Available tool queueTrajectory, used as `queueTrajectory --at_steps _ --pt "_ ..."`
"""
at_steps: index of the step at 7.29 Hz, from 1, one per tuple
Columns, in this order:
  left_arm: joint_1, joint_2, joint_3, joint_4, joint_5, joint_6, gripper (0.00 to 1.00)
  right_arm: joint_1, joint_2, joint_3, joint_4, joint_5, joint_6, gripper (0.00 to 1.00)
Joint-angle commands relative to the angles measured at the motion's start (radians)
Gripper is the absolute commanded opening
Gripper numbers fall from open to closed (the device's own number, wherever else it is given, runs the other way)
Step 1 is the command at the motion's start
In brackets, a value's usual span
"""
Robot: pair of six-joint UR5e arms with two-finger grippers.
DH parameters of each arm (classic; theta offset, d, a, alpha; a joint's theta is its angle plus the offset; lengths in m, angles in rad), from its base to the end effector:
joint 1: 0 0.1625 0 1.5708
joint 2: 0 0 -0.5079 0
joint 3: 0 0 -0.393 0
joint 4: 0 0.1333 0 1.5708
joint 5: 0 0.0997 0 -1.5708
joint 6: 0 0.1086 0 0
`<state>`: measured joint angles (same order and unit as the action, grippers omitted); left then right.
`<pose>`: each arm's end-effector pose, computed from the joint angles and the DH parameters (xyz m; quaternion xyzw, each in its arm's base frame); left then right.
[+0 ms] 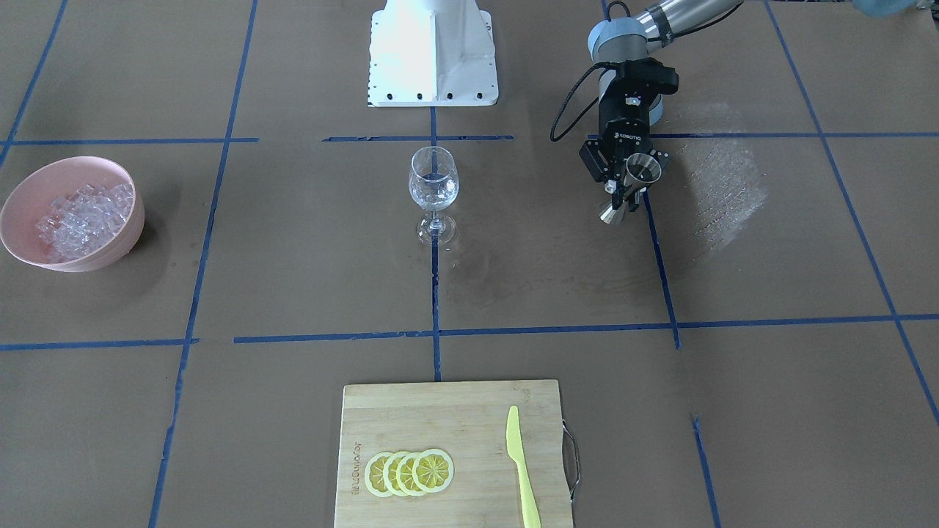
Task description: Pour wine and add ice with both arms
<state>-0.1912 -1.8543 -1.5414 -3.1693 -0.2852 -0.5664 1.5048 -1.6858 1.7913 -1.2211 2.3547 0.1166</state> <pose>0.4694 -0.3328 0.4471 0.6578 0.3262 -0.2499 0.6312 0.0264 -0.4586 0.6509 0.1737 -0.3896 -0.0634 0.9022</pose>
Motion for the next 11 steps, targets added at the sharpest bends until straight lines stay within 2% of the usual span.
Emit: queueTrajectory --at_steps 1,4,6,10,11 --pt "0.028 -0.060 -0.002 0.012 0.098 0.196 0.00 0.000 0.000 -0.004 0.000 0.000 0.000 1.00" --pt "0.132 -0.149 0.007 0.020 0.158 0.458 0.00 0.000 -0.005 -0.009 0.000 0.000 0.000 1.00" --pt "0.153 -0.225 0.007 0.145 0.161 0.465 0.00 0.000 -0.005 -0.010 -0.002 -0.002 0.002 1.00" --pt "0.153 -0.293 0.006 0.362 0.158 0.464 0.00 0.000 -0.005 -0.012 0.000 -0.003 0.034 1.00" --pt "0.150 -0.293 0.006 0.364 0.152 0.464 0.00 0.000 -0.005 -0.012 -0.002 -0.003 0.034 1.00"
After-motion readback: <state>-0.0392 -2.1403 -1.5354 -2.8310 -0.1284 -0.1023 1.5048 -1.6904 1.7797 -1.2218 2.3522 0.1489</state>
